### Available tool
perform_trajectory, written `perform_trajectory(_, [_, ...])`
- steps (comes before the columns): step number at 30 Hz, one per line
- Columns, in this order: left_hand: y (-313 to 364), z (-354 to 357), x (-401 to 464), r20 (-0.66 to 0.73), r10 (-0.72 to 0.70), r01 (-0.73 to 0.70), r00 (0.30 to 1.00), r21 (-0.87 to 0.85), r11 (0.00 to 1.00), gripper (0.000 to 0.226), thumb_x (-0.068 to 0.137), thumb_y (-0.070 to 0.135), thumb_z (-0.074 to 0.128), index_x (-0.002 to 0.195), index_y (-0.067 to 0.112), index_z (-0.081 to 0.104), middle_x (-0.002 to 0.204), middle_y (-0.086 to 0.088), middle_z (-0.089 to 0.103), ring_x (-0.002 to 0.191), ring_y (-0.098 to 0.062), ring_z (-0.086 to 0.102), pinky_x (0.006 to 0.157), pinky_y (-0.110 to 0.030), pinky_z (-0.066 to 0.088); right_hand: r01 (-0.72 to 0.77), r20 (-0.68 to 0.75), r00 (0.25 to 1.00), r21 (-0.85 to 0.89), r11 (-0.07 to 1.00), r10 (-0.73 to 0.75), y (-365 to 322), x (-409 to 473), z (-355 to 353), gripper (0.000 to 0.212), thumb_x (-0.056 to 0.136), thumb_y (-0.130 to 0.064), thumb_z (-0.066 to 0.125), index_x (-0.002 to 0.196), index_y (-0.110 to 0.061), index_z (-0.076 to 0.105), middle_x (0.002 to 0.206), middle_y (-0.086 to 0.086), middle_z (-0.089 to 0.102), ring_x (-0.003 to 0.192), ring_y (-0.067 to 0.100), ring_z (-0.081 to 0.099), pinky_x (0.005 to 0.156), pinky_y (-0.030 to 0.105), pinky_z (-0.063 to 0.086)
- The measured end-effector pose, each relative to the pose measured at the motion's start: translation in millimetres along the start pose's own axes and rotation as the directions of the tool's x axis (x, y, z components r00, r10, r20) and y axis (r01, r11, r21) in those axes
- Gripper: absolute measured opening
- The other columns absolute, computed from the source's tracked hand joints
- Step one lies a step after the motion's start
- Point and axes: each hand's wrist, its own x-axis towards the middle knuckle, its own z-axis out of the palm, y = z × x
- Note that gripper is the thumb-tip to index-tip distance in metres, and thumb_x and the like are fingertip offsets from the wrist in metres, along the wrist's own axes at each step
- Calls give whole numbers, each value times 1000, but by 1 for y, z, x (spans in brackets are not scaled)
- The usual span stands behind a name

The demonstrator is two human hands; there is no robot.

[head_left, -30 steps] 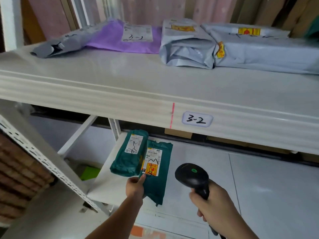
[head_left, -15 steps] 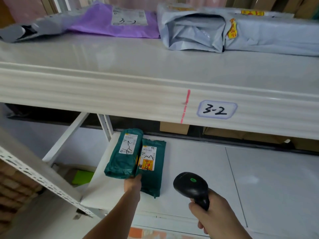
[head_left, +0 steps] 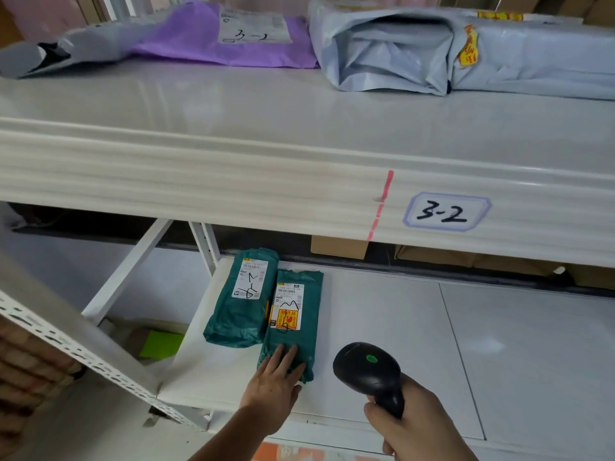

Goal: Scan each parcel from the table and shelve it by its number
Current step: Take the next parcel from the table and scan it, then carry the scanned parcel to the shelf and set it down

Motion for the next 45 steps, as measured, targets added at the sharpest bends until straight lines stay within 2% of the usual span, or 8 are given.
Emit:
perform_trajectory(2, [-1, -2, 8, 84, -24, 24, 996, 2, 1000, 48, 91, 53, 47, 126, 36, 75, 147, -2, 63, 134, -29, 61, 104, -43, 50, -1, -3, 1000, -1, 1000, 1, 0, 3, -1, 11, 80, -23, 65, 89, -19, 61, 77, 6, 68, 59, 25, 71, 47, 19, 47])
perform_trajectory(4, [-1, -11, 19, 84, -60, 57, 995, 38, 998, 48, 93, 53, 60, 136, 34, 68, 155, -3, 55, 146, -31, 47, 110, -46, 45, -10, -2, 1000, 5, 1000, 10, 1, 5, -2, 11, 81, -23, 65, 90, -19, 60, 77, 5, 67, 59, 24, 71, 46, 18, 45])
perform_trajectory(8, [-3, -34, 46, 154, -120, 126, 981, -35, 991, 54, 111, 39, 37, 162, 23, 28, 176, -1, 0, 163, -30, -3, 131, -51, 6, -20, -12, 1000, 28, 999, 20, 1, 9, -8, 10, 82, -22, 65, 90, -21, 61, 75, 3, 67, 55, 20, 70, 46, 17, 44])
perform_trajectory(14, [4, -55, 55, 218, -162, 174, 962, -38, 984, 57, 111, 44, 32, 161, 16, 29, 176, -7, 0, 162, -31, -6, 132, -50, 3, -4, -22, 1000, 43, 999, 5, 4, 6, -20, 9, 83, -23, 64, 90, -22, 59, 75, 0, 65, 53, 13, 68, 50, 19, 46])
perform_trajectory(24, [46, -164, 43, 11, 44, -42, 999, -130, 991, 72, 104, 64, 40, 164, 27, 27, 175, -2, 13, 162, -24, 11, 132, -45, 11, 67, -238, 971, 139, 988, -32, 4, -71, -58, 4, 88, -19, 63, 87, -18, 60, 70, 0, 64, 53, 9, 67, 54, 24, 49])
perform_trajectory(32, [179, -246, 37, 46, 330, -321, 943, -143, 936, 79, 102, 70, 40, 167, 30, 20, 176, 3, 10, 161, -19, 15, 131, -37, 10, 68, -498, 863, 287, 956, 88, 37, -188, -111, 5, 91, -16, 65, 93, -13, 61, 69, 3, 64, 49, 4, 63, 49, 20, 48])
perform_trajectory(40, [392, -288, 6, 73, 654, -634, 753, -187, 750, 83, 100, 71, 45, 167, 32, 18, 174, 6, 16, 158, -13, 21, 125, -28, 18, 55, -724, 611, 441, 896, 319, 111, -321, -181, 4, 92, -20, 65, 91, -18, 62, 58, 2, 63, 47, 11, 57, 46, 25, 48])
perform_trajectory(45, [518, -297, -25, 54, 747, -727, 662, -198, 658, 81, 97, 72, 49, 165, 36, 23, 173, 8, 24, 156, -18, 30, 126, -40, 28, 30, -756, 517, 483, 875, 400, 164, -395, -219, 6, 91, -25, 66, 91, -19, 63, 56, 5, 66, 47, 17, 58, 48, 28, 48])
